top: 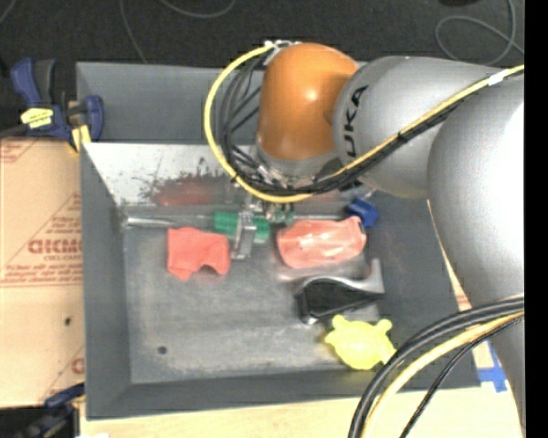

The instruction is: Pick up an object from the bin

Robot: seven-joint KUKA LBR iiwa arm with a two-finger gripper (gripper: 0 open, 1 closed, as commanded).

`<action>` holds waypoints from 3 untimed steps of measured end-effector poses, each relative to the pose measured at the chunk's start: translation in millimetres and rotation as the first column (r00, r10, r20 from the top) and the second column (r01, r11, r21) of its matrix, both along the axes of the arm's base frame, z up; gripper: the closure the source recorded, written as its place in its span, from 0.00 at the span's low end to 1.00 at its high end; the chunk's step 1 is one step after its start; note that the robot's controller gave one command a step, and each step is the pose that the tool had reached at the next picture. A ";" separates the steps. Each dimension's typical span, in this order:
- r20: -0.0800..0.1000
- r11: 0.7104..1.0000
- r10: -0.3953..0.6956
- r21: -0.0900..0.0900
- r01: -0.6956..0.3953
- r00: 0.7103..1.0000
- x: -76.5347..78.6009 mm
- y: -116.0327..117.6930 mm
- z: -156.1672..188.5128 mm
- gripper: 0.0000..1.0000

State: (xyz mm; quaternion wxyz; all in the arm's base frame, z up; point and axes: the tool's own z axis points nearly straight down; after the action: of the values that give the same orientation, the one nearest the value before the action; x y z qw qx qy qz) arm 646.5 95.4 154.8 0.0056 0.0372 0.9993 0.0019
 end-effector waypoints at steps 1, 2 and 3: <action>-0.001 0.995 0.103 -0.003 -0.103 0.995 -19.1 10.9 -56.5 0.00; 0.006 0.996 -0.093 0.003 0.093 0.996 -46.4 10.9 -82.8 1.00; 0.006 0.996 -0.094 0.003 0.094 0.996 -46.4 10.8 -82.8 1.00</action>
Offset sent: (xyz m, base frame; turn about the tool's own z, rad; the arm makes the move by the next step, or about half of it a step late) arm -0.0484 0.0115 -0.0848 0.0942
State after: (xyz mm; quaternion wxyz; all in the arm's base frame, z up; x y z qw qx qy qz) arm 600.2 106.2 72.0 0.0086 0.0841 0.9964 0.0033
